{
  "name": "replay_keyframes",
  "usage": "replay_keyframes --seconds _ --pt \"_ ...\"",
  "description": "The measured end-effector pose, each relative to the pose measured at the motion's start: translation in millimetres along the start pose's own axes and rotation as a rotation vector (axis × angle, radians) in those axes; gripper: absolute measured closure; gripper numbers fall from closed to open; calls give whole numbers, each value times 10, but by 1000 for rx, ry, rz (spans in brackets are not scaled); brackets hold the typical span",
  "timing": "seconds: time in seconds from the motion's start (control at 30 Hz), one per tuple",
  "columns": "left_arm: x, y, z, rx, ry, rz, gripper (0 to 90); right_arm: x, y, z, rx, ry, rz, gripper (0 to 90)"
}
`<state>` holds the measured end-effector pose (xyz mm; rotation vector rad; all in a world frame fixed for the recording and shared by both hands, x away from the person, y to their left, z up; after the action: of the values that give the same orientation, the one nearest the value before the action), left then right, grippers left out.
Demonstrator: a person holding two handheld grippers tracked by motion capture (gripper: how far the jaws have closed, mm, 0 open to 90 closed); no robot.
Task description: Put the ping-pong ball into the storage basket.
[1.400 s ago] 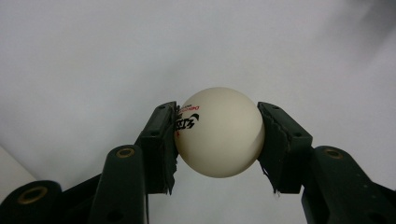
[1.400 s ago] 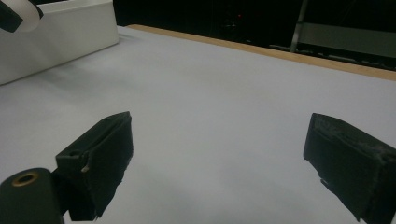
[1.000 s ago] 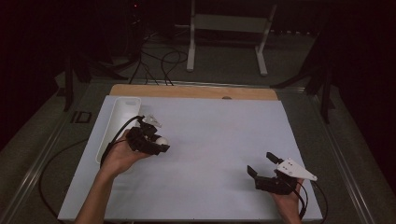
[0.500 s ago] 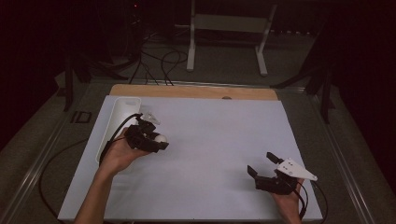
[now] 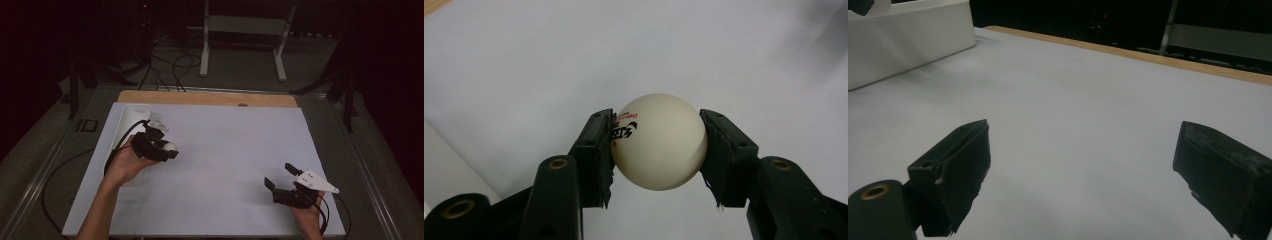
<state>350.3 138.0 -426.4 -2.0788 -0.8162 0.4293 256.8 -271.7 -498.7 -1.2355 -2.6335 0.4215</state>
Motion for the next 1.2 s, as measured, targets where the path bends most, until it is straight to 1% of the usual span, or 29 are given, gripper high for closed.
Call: replay_keyframes --seconds 0.13,0.17,0.57,0.67,0.7,0.8,0.83,1.2 --pt "15 -11 -3 0 2 0 512 -1 -2 0 -1 2 0 79" --pt "24 -18 -4 1 8 -4 512 -2 -2 -1 -2 2 0 79" --pt "59 -63 -21 -14 -2 -11 512 -4 -4 -1 -2 2 2 79" --pt "76 -77 -21 -11 5 -12 512 -3 -5 -1 -2 2 2 79" --pt "82 -82 -16 -15 -5 -15 512 -4 -5 -1 -2 2 3 79" --pt "96 -88 -10 -13 -4 -19 512 -1 -7 -3 -4 3 1 79" --pt "107 -94 -4 -16 -14 -21 512 -1 -7 -3 -4 2 2 79" --pt "155 -109 7 -17 -22 -26 512 -1 -8 -3 -5 3 3 79"
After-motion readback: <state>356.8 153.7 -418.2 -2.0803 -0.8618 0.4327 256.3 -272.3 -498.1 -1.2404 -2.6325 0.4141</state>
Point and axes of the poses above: each handheld gripper's, and its own axes: y roughly forward along the jaws, z roughly out of its underside, x roughly to its left, the point moved 3 cm from there along y, roughly forward along the jaws, and after that the axes turned 6 degrees about -z, right-handed, at the moved point
